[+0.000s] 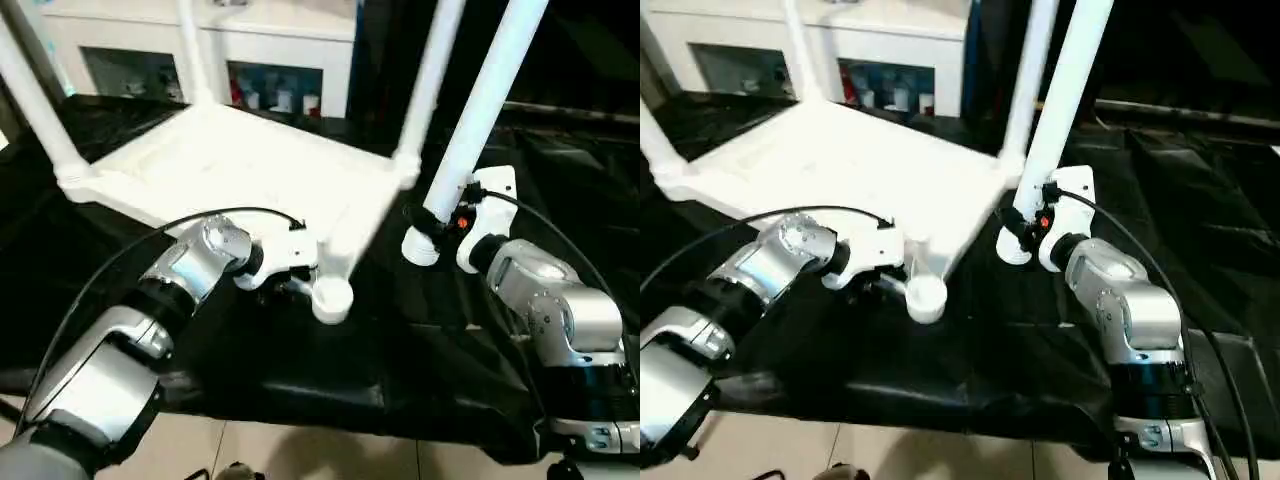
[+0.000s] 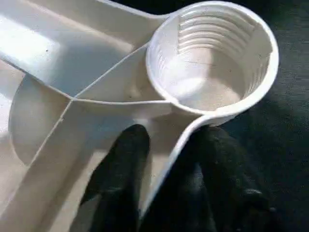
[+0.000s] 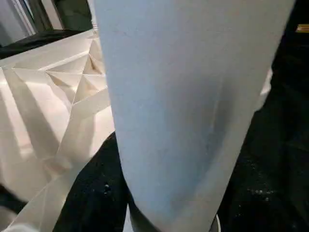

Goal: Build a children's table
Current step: Pick table leg, then rotate table base

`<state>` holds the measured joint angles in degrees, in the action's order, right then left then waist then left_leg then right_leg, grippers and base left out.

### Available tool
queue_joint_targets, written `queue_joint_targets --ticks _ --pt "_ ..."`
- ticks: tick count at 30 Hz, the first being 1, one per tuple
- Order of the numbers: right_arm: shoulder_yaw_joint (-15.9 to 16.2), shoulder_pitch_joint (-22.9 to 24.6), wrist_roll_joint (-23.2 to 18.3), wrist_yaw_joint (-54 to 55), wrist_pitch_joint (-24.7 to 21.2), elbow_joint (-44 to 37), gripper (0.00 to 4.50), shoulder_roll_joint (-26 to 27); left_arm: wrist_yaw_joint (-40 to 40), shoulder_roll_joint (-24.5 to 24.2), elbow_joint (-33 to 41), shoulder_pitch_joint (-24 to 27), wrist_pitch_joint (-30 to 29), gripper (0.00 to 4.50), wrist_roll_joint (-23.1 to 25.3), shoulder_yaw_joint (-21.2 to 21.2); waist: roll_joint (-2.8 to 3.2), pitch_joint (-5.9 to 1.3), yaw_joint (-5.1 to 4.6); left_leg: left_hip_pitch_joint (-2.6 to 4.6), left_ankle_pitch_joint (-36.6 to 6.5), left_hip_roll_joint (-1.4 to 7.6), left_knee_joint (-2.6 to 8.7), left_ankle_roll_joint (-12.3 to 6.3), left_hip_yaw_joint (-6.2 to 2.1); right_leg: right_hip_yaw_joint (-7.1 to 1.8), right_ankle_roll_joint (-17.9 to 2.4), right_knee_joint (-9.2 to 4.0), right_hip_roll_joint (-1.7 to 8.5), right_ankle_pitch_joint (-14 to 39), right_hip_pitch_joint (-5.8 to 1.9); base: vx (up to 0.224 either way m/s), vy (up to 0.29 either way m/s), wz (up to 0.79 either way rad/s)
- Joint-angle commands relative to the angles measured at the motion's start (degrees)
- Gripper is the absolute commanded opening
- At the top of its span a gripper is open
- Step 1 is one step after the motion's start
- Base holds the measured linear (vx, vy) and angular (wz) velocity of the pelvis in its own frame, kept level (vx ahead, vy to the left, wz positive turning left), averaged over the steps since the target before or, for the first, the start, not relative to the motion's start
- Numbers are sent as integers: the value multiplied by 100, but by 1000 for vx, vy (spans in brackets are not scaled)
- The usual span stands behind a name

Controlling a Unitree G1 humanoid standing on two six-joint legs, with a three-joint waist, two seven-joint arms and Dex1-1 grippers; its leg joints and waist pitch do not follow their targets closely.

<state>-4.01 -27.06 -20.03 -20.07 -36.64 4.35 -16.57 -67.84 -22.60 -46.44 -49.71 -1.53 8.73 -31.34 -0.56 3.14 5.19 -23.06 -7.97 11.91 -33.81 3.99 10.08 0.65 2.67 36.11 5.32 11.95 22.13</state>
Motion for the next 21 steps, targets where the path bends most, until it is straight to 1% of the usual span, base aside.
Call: queue_joint_targets --ticks 1,2,3,4,5,6,7,8,9,10,11,12,14,15,16,17,18,19,20,21 --pt "13 -64 96 -35 135 -14 191 -72 -162 -9 31 202 -140 182 123 -208 8 -438 5 206 -1237 35 380 212 43 -65 -1459 -370 156 177 -189 0 0 0" --pt "73 -19 159 -60 176 -36 191 -78 -96 -46 97 245 -217 170 221 -193 8 -435 3 205 -1264 34 383 230 41 -64 -1446 -370 155 203 -189 0 0 0" --pt "73 -19 159 -60 176 -36 191 -78 -96 -46 97 245 -217 160 221 -193 4 -437 2 204 -1268 36 386 234 38 -63 -1432 -369 155 207 -193 0 0 0" --pt "93 12 186 -74 191 -55 191 -70 -79 -77 199 288 -316 155 266 -160 16 -430 -2 205 -1314 40 395 256 31 -63 -1394 -378 161 299 -187 0 0 0" --pt "93 12 186 -74 191 -55 191 -70 -79 -77 199 288 -316 153 266 -160 13 -430 -6 202 -1317 38 397 264 30 -62 -1385 -378 160 313 -191 0 0 0" --pt "95 27 189 -82 194 -61 191 -66 -55 -85 277 316 -421 139 270 -134 8 -433 -12 199 -1297 33 395 266 30 -64 -1380 -377 156 301 -193 0 0 0" --pt "101 47 193 -85 204 -65 191 -62 -25 -94 370 359 -506 130 271 -101 20 -435 -21 195 -1261 37 395 267 27 -64 -1386 -369 156 220 -198 0 0 0" --pt "108 84 188 -74 209 -77 191 -47 106 -79 557 447 -737 130 251 -11 17 -437 -26 192 -1231 33 391 244 30 -63 -1398 -365 150 164 -200 0 0 0" --pt "108 84 188 -74 209 -77 191 -47 106 -79 557 447 -737 122 251 -11 16 -443 -26 194 -1199 35 386 231 31 -63 -1411 -355 151 108 -204 0 0 0" --pt "109 143 170 -45 190 -121 191 -14 253 -21 793 559 -1124 122 168 109 19 -441 -24 188 -1173 26 383 200 34 -64 -1418 -365 148 111 -201 0 0 0" --pt "106 172 169 -38 181 -142 191 7 302 8 904 617 -1295 117 131 167 21 -441 -29 190 -1136 33 381 180 37 -62 -1448 -355 144 52 -198 0 0 0" --pt "106 172 169 -38 181 -142 191 7 302 8 904 617 -1295 113 131 167 16 -437 -36 185 -1146 32 381 168 40 -63 -1447 -361 144 74 -200 0 0 0" --pt "127 249 188 -23 178 -198 191 52 472 72 1151 775 -1760 109 109 280 16 -424 -40 189 -1281 31 390 174 43 -65 -1428 -393 151 354 -193 0 0 0" --pt "131 278 193 -13 164 -225 191 81 593 86 1301 874 -1985 107 158 318 29 -422 -43 186 -1318 35 397 184 35 -66 -1418 -397 155 421 -192 0 0 0" --pt "131 278 193 -13 164 -225 191 81 593 86 1301 874 -1985 98 158 318 14 -412 -84 173 -1414 22 409 193 30 -61 -1358 -429 140 621 -189 0 0 0" --pt "128 292 190 -1 146 -242 191 103 719 109 1441 958 -2201 94 195 373 17 -414 -91 181 -1454 22 409 207 29 -62 -1344 -431 142 691 -183 0 0 0" --pt "126 297 187 5 138 -248 191 110 773 122 1494 988 -2293 94 201 401 13 -412 -112 177 -1478 26 412 218 28 -64 -1345 -425 143 714 -184 0 0 0" --pt "126 314 180 20 123 -260 191 126 1027 218 1668 1099 -2623 87 171 556 19 -397 -155 171 -1551 23 422 221 19 -62 -1303 -448 134 874 -174 0 0 0" --pt "126 314 180 20 123 -260 191 126 1027 218 1668 1099 -2623 81 171 556 16 -401 -165 168 -1545 20 416 215 22 -64 -1293 -451 130 873 -178 0 0 0" --pt "121 324 170 39 102 -269 191 141 1284 320 1840 1182 -2862 76 152 719 6 -402 -178 172 -1550 20 414 203 22 -65 -1278 -457 128 901 -172 0 0 0"
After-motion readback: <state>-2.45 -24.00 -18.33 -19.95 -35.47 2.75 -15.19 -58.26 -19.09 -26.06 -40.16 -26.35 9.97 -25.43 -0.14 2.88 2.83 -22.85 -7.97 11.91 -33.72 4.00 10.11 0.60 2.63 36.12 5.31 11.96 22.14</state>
